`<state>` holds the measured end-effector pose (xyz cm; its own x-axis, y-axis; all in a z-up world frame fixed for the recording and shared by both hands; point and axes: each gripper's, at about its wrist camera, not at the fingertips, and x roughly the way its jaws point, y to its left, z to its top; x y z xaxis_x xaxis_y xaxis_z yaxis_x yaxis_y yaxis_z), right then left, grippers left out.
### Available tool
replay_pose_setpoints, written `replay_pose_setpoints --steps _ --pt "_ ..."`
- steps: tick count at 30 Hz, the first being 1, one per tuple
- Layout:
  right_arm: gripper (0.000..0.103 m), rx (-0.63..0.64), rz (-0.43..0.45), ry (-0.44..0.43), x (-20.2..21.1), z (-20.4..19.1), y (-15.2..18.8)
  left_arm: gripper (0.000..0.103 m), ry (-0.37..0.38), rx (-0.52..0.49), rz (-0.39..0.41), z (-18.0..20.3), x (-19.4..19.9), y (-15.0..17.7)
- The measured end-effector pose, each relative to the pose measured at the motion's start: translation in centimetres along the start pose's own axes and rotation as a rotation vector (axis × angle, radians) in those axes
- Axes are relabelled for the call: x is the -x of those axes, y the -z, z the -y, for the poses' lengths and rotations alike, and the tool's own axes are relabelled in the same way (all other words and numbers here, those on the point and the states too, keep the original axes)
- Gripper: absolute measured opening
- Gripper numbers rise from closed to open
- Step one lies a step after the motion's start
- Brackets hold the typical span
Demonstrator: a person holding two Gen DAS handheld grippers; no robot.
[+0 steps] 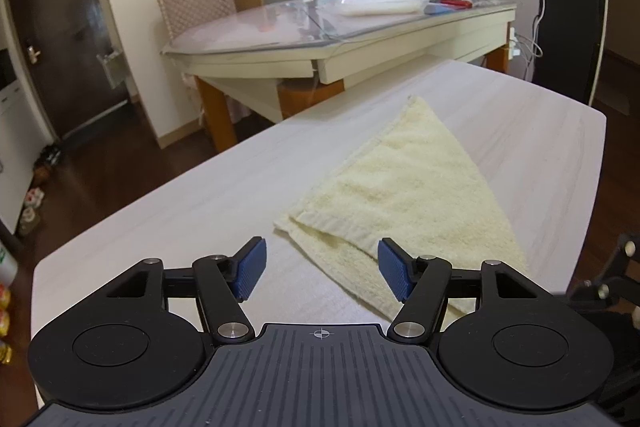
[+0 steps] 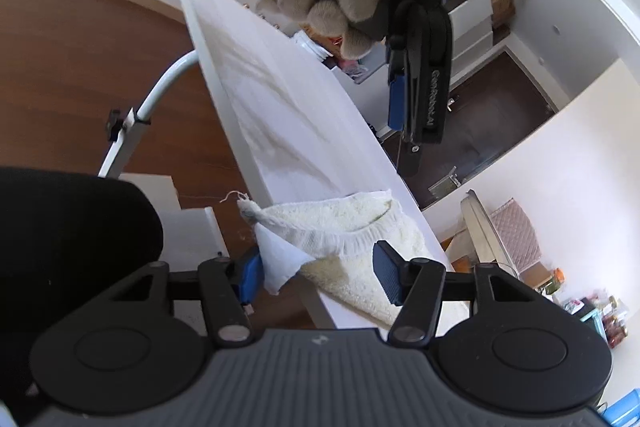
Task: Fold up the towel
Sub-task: 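Grasp the tip of the folded towel triangle with the right gripper, then lift the tip and fold the triangle in half with the right gripper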
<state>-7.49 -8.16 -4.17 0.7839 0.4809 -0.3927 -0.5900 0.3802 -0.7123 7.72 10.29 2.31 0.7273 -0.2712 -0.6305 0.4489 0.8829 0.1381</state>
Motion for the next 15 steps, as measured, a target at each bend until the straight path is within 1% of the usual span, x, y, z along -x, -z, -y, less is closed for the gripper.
replay_pose_setpoints --steps 4,7,8,10,11,12,15 --pt "0.042 -0.042 -0.003 -0.03 -0.2 0.4 -0.6 0.067 -0.002 0.002 0.004 -0.6 -0.4 0.1" --pt "0.036 -0.049 -0.004 -0.041 0.1 0.3 -1.0 0.067 -0.011 0.002 0.001 -1.2 -0.8 0.1" --pt "0.03 -0.051 -0.004 -0.046 0.4 0.3 -1.1 0.067 -0.011 0.002 -0.003 -1.4 -1.0 0.1" --pt "0.023 -0.059 -0.006 -0.053 0.3 0.6 -1.0 0.067 -0.01 0.001 -0.007 -1.7 -1.2 0.0" --pt "0.016 -0.063 -0.007 -0.056 0.1 0.7 -0.9 0.067 -0.009 -0.003 -0.01 -1.8 -1.4 0.0" --pt "0.011 -0.068 -0.008 -0.059 0.2 0.9 -0.9 0.067 -0.007 -0.012 -0.015 -2.0 -1.7 -0.1" --pt "0.009 -0.083 0.003 -0.077 0.4 1.4 -1.1 0.067 0.003 -0.019 -0.021 -2.6 -2.4 -0.3"
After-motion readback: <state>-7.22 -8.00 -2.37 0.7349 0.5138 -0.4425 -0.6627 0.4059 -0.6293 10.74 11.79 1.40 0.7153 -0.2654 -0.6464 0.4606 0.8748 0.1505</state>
